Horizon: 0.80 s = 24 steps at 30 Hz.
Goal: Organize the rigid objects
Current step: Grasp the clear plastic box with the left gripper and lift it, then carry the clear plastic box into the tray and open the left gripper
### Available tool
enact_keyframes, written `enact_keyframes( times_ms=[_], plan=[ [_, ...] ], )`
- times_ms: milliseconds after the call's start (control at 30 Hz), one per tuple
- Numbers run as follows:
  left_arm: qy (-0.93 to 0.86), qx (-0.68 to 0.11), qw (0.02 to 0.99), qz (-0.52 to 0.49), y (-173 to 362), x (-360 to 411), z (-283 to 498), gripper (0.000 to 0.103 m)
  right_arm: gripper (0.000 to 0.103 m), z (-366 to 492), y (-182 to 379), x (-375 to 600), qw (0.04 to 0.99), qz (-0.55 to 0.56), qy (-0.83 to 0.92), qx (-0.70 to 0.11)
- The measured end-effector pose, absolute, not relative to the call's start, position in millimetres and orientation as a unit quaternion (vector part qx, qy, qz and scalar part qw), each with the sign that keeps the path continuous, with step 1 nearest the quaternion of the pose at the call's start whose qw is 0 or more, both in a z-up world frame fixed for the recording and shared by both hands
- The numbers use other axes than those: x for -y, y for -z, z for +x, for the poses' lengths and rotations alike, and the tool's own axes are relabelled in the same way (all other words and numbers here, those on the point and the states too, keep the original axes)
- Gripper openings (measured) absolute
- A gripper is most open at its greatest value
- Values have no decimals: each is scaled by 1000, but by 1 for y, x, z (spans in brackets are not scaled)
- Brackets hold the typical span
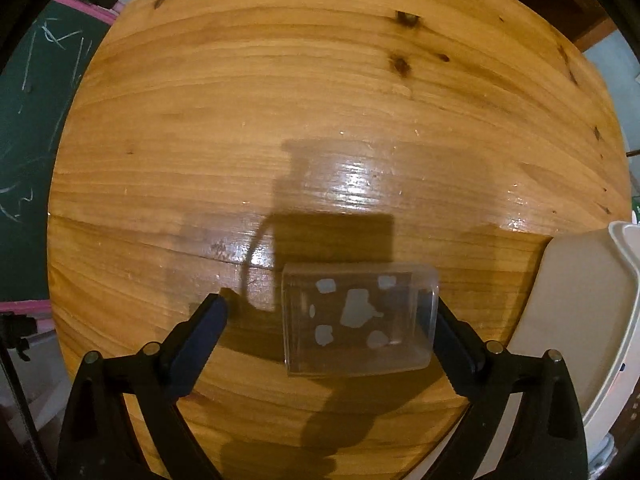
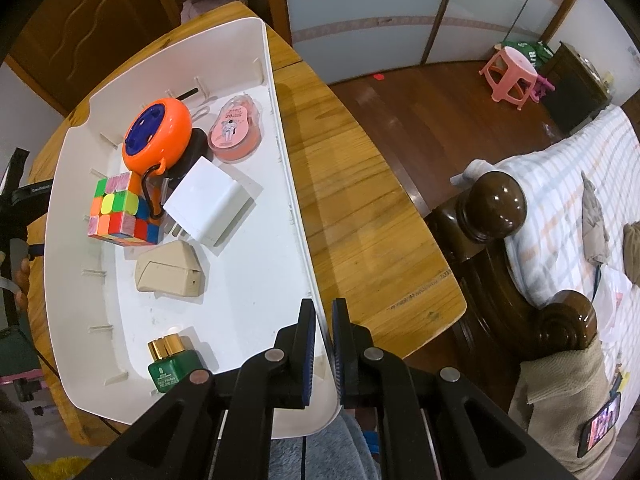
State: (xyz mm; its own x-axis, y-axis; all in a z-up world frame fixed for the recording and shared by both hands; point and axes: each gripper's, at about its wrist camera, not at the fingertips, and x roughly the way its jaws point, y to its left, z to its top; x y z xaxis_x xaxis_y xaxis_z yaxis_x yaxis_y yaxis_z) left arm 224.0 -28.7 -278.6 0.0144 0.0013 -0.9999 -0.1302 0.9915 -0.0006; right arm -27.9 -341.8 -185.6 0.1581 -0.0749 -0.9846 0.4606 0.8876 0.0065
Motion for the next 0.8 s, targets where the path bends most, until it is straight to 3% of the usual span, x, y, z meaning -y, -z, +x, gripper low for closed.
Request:
enact_keyframes(
  times_ms=[67,100,133,167,433,800],
  plan=[
    [-42,-693,718,-42,276,30,220,92,8,-28,186,341,745,153,179,-624],
    [-39,-688,724,-37,271,35,219,83,8,-28,186,341,745,153,178,-624],
    [-35,-683,729,-32,267,38,218,69,8,-28,186,341,745,153,177,-625],
    [-28,-677,735,-27,263,42,215,64,8,-28,186,341,745,153,177,-625],
    [-32,-663,747,-29,240,33,197,64,8,-30,186,340,747,149,169,-626],
    [65,-606,793,-19,137,54,149,64,6,-33,188,343,751,141,143,-630]
  ],
)
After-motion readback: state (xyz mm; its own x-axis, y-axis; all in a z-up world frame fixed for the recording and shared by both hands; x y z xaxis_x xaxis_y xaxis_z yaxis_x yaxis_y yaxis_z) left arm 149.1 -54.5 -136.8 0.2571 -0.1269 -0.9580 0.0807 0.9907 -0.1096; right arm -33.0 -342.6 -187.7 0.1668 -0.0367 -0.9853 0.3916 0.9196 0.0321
